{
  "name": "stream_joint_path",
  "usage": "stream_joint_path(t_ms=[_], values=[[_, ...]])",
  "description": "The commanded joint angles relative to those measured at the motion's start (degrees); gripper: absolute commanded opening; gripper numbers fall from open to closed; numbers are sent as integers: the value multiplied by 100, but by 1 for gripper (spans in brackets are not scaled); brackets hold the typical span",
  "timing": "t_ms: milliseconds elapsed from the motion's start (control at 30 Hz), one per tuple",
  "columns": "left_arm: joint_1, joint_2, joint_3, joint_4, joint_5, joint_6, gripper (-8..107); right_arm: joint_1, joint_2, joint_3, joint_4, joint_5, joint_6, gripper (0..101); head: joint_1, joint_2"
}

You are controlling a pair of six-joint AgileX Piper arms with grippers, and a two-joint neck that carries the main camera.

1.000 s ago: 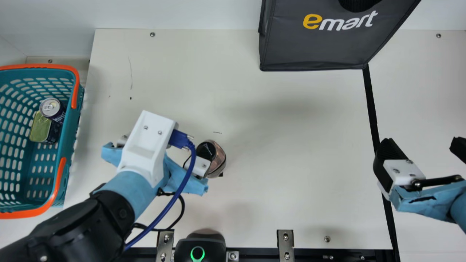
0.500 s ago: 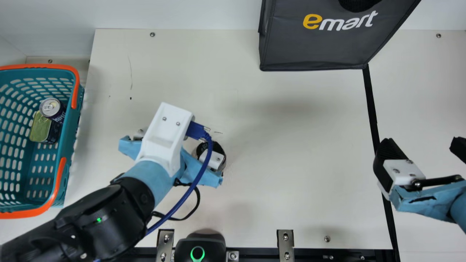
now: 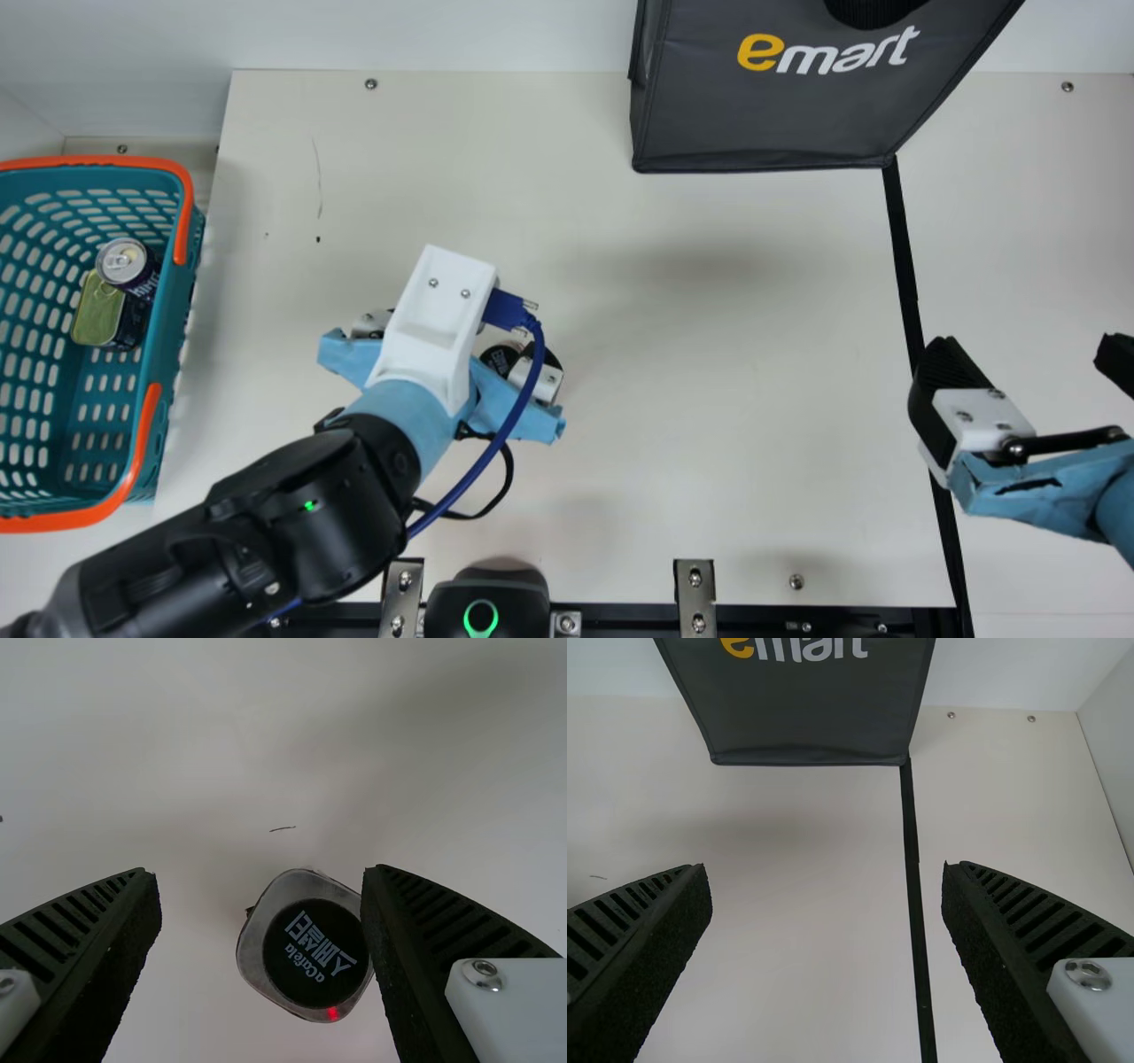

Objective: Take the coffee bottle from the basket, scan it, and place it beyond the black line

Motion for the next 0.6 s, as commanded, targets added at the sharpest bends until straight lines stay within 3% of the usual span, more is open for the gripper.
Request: stream_joint_path(t_ms=[0,567], values=[[14,63,-9,-5,-16,-16,90,0,0,0,0,0,0,91,-96,0],[-33,314,-61,-174,-8,-235,90,0,0,0,0,0,0,91,-96,0]])
